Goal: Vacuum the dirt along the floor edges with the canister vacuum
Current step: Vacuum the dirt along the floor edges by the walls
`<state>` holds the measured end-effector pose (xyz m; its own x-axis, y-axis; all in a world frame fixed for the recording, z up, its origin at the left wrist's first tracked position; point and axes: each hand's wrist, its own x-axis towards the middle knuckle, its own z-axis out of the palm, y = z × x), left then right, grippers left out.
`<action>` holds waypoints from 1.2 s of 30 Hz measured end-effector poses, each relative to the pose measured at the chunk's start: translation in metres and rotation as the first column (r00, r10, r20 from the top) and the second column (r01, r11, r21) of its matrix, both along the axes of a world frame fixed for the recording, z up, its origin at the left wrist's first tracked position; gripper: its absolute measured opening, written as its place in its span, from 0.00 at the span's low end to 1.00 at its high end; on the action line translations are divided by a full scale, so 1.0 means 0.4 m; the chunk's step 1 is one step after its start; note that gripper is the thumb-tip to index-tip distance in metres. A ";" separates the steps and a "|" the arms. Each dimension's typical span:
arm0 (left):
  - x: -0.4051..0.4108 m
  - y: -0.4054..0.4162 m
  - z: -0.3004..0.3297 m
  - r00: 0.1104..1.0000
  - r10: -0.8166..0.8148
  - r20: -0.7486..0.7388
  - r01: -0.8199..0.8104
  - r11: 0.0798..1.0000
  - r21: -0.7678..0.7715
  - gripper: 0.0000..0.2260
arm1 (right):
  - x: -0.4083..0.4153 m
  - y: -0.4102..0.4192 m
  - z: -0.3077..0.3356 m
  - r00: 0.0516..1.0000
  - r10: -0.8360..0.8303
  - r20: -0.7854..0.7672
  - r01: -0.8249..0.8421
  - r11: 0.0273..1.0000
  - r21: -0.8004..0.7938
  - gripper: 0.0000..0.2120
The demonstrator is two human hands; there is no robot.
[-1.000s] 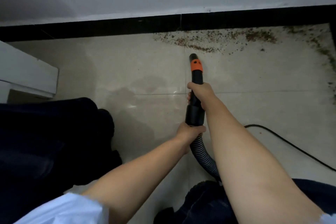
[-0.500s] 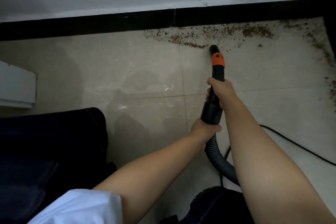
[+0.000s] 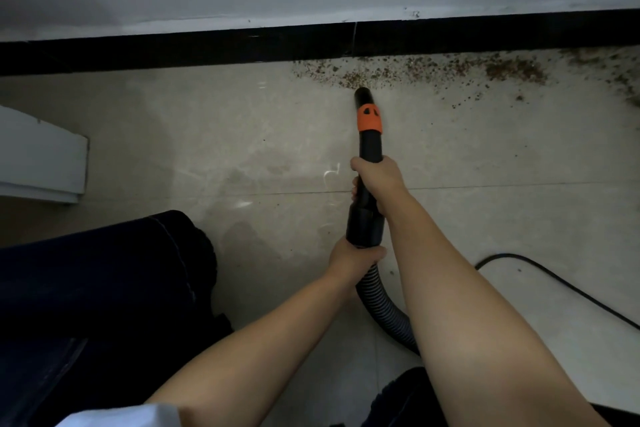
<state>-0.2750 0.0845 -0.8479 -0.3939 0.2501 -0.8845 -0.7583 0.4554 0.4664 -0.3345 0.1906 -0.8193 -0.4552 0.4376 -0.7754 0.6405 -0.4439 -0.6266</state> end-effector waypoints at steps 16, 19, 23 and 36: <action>-0.019 0.097 0.062 0.978 -0.209 0.010 0.206 0.971 0.122 0.17 | 0.042 0.129 0.027 0.977 -0.213 0.033 0.212 0.977 0.027 0.05; -0.033 0.094 0.066 0.978 -0.209 0.010 0.206 0.970 0.133 0.13 | 0.026 0.129 0.029 0.980 -0.198 0.027 0.198 0.980 0.014 0.05; -0.045 0.061 0.056 0.991 -0.131 -0.003 0.131 0.985 0.111 0.12 | -0.011 0.086 0.025 0.994 -0.108 0.008 0.108 0.994 -0.008 0.05; -0.068 -0.047 0.041 0.998 0.062 -0.027 -0.060 0.997 0.058 0.16 | -0.086 -0.049 0.009 0.995 0.089 -0.044 -0.091 0.994 -0.055 0.05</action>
